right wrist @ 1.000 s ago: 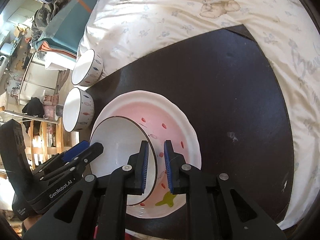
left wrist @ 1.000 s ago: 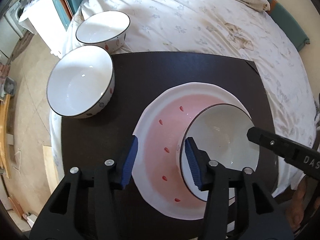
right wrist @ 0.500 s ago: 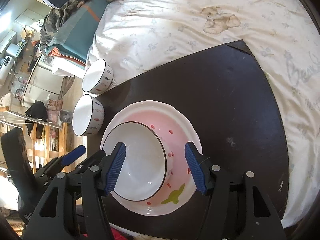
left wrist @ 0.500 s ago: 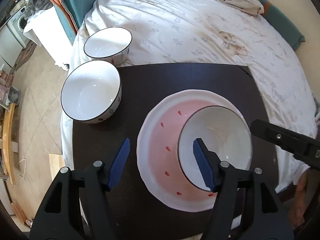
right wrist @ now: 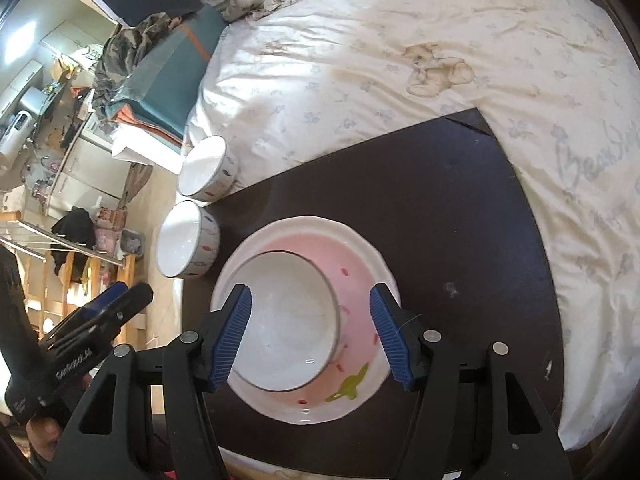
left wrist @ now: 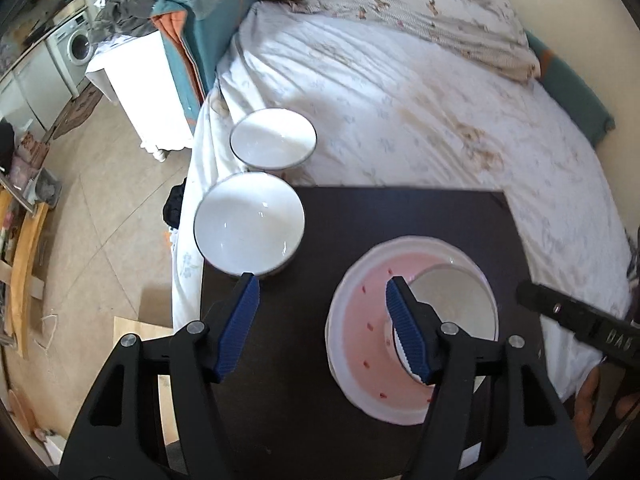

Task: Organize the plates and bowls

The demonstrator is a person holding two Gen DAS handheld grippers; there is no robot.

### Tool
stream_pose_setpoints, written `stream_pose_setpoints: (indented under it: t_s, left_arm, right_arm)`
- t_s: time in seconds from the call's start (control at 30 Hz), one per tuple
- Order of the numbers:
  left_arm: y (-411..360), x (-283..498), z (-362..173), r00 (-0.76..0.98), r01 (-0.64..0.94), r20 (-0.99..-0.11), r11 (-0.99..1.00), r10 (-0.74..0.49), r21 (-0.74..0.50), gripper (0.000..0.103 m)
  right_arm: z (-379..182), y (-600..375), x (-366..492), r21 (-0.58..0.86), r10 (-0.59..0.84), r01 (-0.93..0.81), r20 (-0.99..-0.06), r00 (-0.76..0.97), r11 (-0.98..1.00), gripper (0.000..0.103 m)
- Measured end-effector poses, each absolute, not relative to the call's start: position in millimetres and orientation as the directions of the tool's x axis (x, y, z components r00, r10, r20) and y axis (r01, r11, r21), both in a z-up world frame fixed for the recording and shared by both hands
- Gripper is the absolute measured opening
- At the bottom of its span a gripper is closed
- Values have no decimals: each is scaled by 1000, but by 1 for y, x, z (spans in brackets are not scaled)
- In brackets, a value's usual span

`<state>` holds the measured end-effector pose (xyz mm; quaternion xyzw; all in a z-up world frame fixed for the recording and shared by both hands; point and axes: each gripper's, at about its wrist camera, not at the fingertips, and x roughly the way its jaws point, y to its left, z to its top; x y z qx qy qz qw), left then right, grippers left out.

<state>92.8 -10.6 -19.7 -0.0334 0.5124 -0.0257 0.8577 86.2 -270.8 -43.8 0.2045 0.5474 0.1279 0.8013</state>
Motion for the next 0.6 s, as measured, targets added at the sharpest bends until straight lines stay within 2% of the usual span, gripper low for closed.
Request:
stream_pose_setpoints:
  t_s: [0.3,0.4,0.6]
  left_arm:
    - [24,121,6,478,26,-877,999,-43,-35,63]
    - [45,135,0,459,30,-885,997,-82,-77,63]
    - [89,156,-24,406,-87,-910,987,-88,-134,63]
  right_arm:
    - [-23,-235,101,489,448,26,-817,364,872,64]
    - [-21,-215,117,495,455,30,-819,349,868,65]
    - [-26,-173,147,468,447,5,-847,287,884,65]
